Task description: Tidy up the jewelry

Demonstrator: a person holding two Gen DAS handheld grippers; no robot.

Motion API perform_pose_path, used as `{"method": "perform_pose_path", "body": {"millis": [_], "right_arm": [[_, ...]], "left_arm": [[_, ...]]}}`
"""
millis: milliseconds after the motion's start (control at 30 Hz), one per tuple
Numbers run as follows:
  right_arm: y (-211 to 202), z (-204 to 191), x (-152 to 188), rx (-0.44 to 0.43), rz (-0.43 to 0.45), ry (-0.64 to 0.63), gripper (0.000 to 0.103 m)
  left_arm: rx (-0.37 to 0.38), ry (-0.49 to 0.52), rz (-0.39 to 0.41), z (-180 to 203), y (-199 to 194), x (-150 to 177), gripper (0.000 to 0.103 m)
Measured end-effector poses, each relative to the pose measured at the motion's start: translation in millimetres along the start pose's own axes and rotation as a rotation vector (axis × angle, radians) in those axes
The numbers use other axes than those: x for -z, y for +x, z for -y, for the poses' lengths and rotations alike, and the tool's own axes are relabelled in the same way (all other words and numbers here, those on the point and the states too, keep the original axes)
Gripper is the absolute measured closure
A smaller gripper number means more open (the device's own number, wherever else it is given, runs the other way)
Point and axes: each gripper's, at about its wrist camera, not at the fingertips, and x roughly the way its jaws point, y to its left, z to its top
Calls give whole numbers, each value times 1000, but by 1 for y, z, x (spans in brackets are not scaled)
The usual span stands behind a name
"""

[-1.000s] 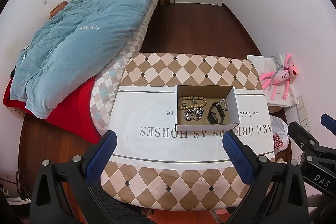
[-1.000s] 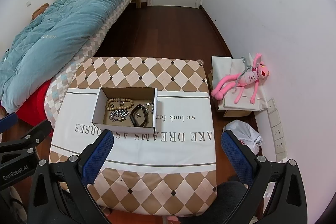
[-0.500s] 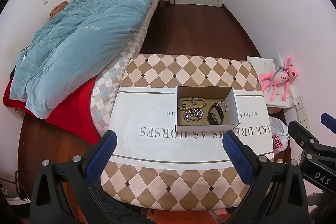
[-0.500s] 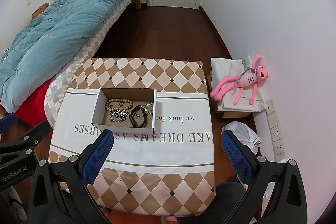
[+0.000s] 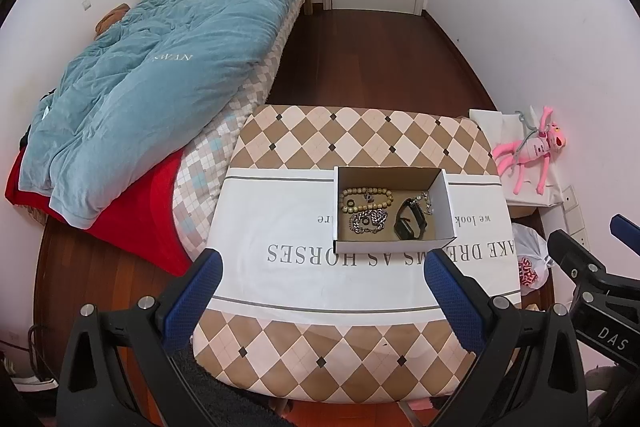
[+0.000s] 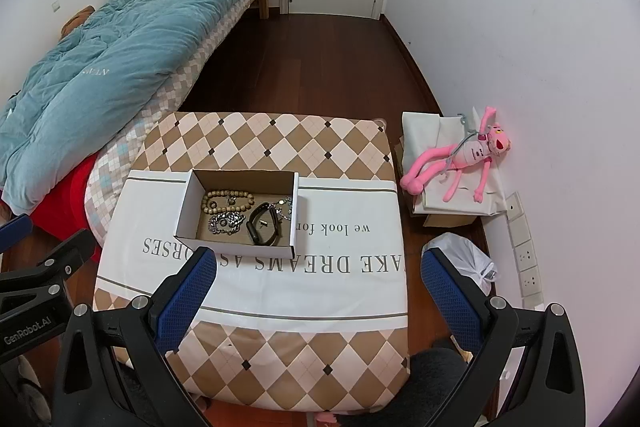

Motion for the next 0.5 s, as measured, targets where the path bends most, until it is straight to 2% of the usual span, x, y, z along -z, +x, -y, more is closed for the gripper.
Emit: {"method": "perform_pose_path", "body": {"millis": [500], "right_arm": [[1, 0, 0, 0, -1, -3, 0]], "left_arm": [[3, -2, 10, -3, 3, 1, 0]]}}
